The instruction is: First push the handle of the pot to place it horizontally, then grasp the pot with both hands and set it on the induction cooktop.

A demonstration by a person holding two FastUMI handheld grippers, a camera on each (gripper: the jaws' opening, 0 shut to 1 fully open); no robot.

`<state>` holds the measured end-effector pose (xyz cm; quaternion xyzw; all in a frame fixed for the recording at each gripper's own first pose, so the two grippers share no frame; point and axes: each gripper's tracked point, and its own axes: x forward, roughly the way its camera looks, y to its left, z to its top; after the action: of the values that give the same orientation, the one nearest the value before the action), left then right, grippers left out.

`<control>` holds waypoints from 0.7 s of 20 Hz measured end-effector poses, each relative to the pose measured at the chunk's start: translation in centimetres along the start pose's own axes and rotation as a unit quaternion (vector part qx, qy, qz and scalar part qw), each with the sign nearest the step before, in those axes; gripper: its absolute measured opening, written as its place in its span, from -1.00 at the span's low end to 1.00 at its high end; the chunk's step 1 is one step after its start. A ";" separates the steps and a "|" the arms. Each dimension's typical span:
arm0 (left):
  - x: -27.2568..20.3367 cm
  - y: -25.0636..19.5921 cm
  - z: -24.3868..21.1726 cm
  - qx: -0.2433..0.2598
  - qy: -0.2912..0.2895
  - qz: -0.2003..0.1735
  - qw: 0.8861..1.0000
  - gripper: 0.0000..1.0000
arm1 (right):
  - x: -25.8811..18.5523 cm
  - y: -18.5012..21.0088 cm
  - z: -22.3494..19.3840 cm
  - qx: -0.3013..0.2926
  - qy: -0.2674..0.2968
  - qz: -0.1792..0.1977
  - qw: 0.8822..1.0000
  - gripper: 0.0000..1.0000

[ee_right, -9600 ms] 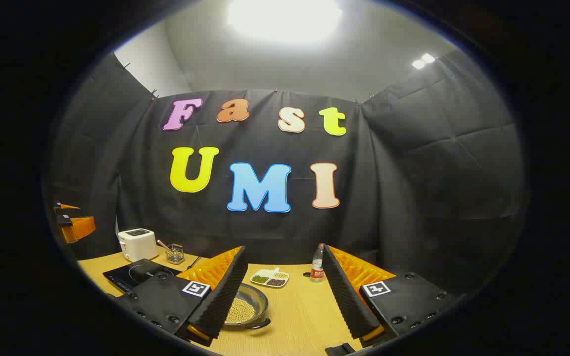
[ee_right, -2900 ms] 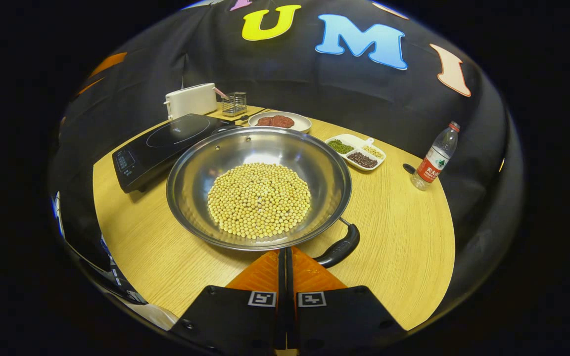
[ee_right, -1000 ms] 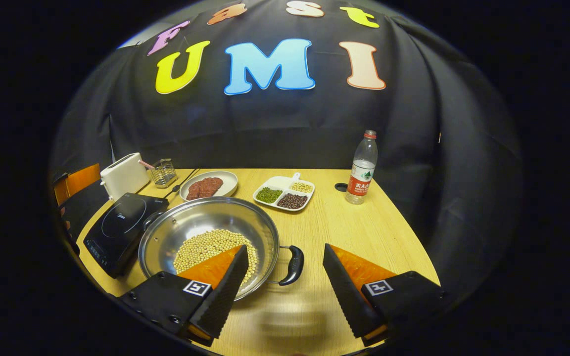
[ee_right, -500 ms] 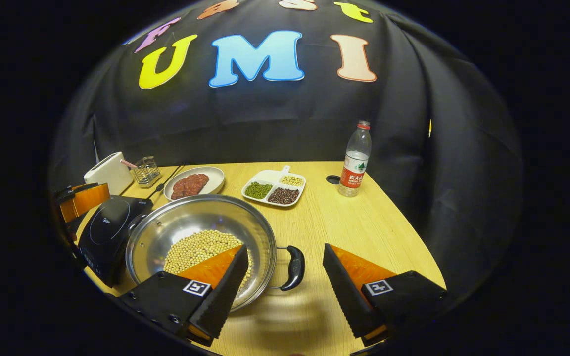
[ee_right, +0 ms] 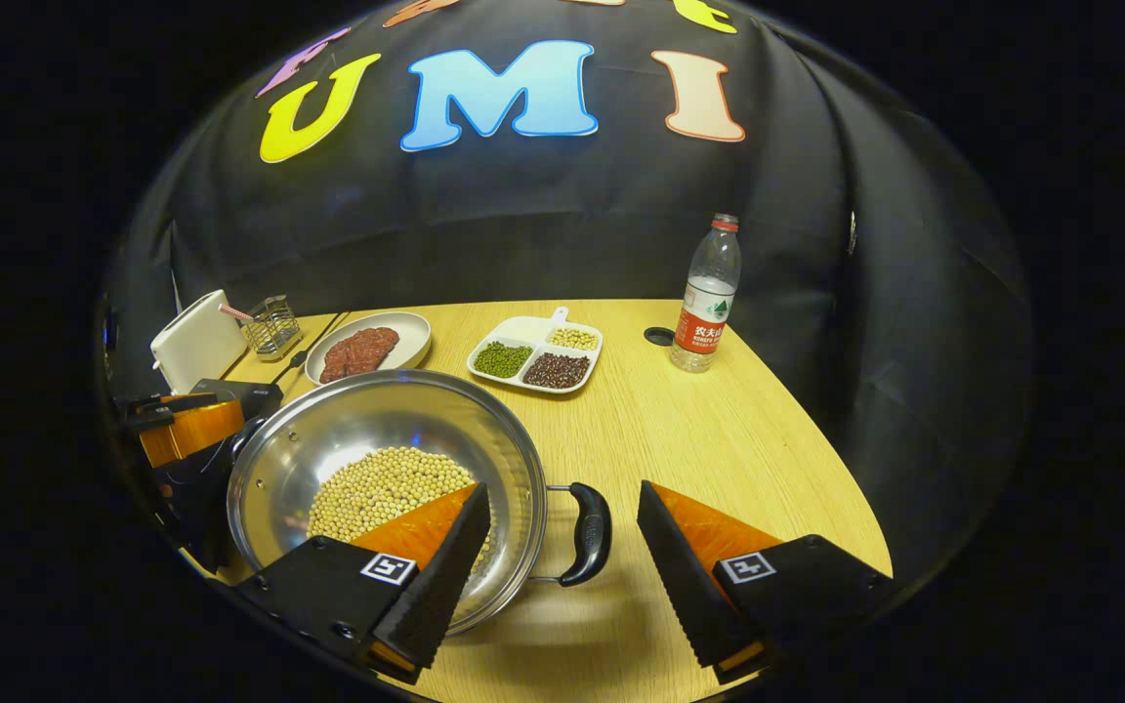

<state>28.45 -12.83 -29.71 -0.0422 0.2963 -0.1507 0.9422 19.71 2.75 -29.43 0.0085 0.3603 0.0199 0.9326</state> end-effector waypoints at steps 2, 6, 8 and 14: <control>0.5 0.0 -0.7 0.001 0.010 0.000 1.000 0.66 | 0.3 0.0 -0.2 -0.002 0.003 -0.002 1.000 0.94; 1.7 -0.3 -2.4 -0.001 0.037 -0.008 0.999 0.67 | 1.1 0.0 -0.8 -0.007 0.013 -0.007 1.000 0.94; 2.0 -0.2 -3.4 -0.002 0.053 -0.009 0.999 0.67 | 1.4 0.0 -1.0 -0.009 0.018 -0.010 1.000 0.94; 2.9 -0.5 -4.4 0.007 0.073 -0.009 0.997 0.60 | 2.4 0.0 -1.9 -0.015 0.036 -0.014 0.999 0.95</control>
<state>28.06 -14.10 -34.78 -0.0269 0.3630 -0.1640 0.9168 20.23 2.83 -32.46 -0.0115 0.3931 0.0129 0.9193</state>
